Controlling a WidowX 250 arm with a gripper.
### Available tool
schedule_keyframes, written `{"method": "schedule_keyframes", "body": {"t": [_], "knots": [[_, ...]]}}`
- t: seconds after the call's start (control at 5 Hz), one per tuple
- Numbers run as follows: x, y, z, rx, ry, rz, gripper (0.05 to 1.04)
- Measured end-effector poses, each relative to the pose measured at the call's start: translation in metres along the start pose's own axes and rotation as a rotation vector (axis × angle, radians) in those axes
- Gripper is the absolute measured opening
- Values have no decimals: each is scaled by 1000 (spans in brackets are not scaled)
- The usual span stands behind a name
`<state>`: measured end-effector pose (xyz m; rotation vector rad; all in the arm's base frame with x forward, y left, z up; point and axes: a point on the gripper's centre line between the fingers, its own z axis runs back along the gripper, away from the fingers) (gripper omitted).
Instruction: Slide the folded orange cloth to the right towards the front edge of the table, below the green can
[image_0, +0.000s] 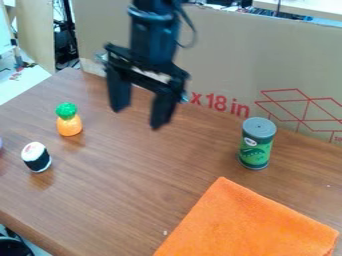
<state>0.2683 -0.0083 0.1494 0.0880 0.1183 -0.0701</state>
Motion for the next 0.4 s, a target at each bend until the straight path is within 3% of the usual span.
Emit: {"method": "schedule_keyframes", "body": {"t": [0.4], "knots": [[-17,69,-7,-39,-5,174,1001]]}}
